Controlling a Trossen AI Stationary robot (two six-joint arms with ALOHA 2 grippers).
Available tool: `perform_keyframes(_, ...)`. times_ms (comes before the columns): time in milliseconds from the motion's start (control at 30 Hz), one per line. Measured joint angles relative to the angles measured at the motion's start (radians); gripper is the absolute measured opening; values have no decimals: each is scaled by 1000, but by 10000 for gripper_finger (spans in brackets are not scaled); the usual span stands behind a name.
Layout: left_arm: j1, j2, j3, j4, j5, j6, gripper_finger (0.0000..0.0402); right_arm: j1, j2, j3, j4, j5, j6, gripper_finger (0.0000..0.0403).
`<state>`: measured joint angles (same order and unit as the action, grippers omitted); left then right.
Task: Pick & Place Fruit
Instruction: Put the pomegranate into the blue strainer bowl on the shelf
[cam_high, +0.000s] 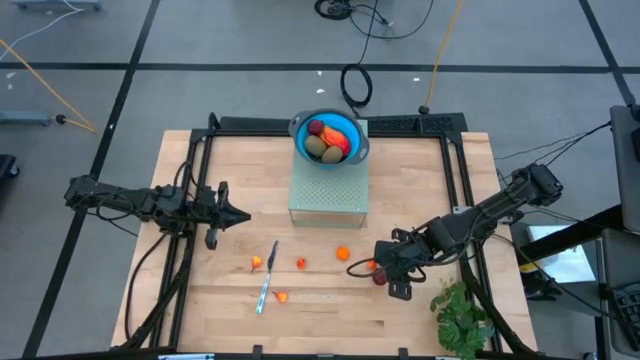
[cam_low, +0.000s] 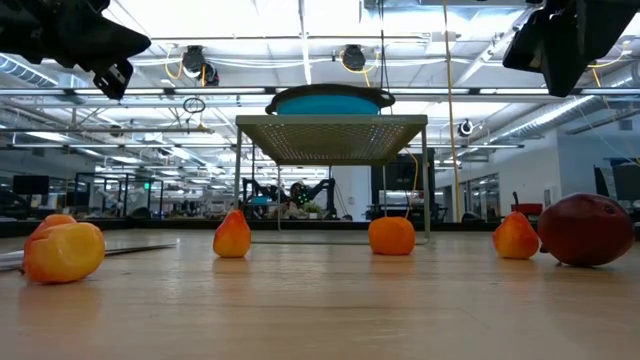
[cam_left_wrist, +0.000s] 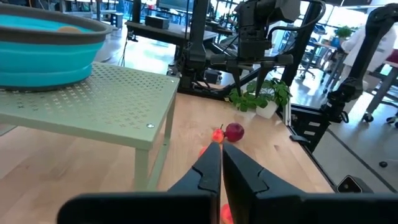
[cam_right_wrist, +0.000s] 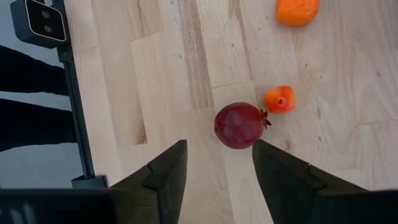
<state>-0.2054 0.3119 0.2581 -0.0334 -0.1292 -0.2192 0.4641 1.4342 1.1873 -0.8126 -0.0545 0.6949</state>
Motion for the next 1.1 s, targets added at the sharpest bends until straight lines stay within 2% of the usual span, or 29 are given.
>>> perform_keyframes(100,0,0,0,0,0,-1,2,0,0,0,0,-2,0,177)
perform_keyframes(400,0,0,0,0,1,-1,18,0,0,0,0,-2,0,188)
perform_keyframes(633,0,0,-31,15,2,-28,2,0,0,0,0,-1,4,256)
perform_keyframes(833,0,0,-121,179,2,-52,17,0,0,0,-1,4,26,320)
perform_keyframes(933,0,-1,-155,242,2,-57,18,0,0,-6,5,4,27,339)
perform_keyframes(1100,0,-1,-169,249,2,-57,3,9,0,-30,61,4,27,354)
